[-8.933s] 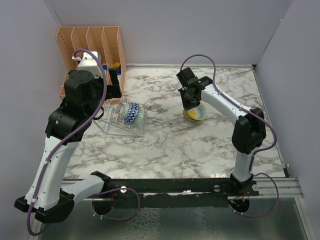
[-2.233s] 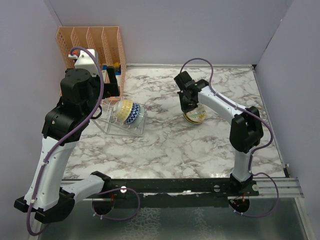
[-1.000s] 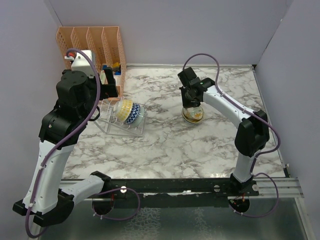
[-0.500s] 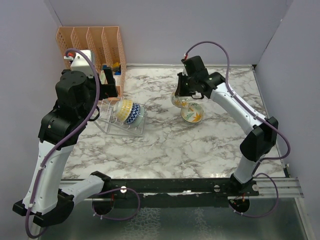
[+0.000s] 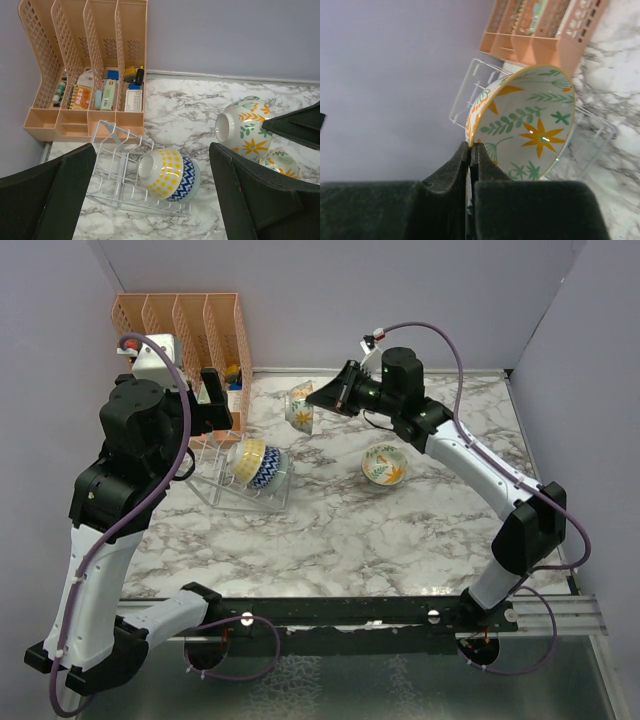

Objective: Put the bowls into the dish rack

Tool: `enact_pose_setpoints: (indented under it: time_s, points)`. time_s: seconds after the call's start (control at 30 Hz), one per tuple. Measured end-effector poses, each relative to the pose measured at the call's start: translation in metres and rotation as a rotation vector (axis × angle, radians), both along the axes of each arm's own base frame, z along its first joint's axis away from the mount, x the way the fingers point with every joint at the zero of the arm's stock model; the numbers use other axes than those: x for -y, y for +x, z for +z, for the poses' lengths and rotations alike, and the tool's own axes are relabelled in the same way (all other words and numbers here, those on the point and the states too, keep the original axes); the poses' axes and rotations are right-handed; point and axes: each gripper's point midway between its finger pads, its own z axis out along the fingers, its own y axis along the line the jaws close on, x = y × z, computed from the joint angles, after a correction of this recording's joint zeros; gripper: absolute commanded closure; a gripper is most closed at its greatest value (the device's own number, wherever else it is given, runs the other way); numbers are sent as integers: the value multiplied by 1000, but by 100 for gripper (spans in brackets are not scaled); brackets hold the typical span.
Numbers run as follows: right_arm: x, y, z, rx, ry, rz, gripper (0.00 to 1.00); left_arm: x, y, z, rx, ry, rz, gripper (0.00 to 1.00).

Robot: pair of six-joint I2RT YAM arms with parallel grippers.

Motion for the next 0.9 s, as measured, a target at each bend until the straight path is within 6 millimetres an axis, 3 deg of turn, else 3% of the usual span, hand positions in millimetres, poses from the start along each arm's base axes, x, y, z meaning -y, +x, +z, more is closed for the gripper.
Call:
enact_pose_setpoints:
  time_s: [0.23, 0.6, 0.9]
  points:
    - [-42, -1, 21, 4, 168, 79, 99, 0, 1, -1, -3, 1, 0, 1]
    - [-105, -12, 13, -98, 376, 172, 99, -2, -1, 8, 17, -6, 7, 1]
    - [-134, -25, 5, -185, 499, 228, 99, -2, -1, 8, 17, -4, 10, 1]
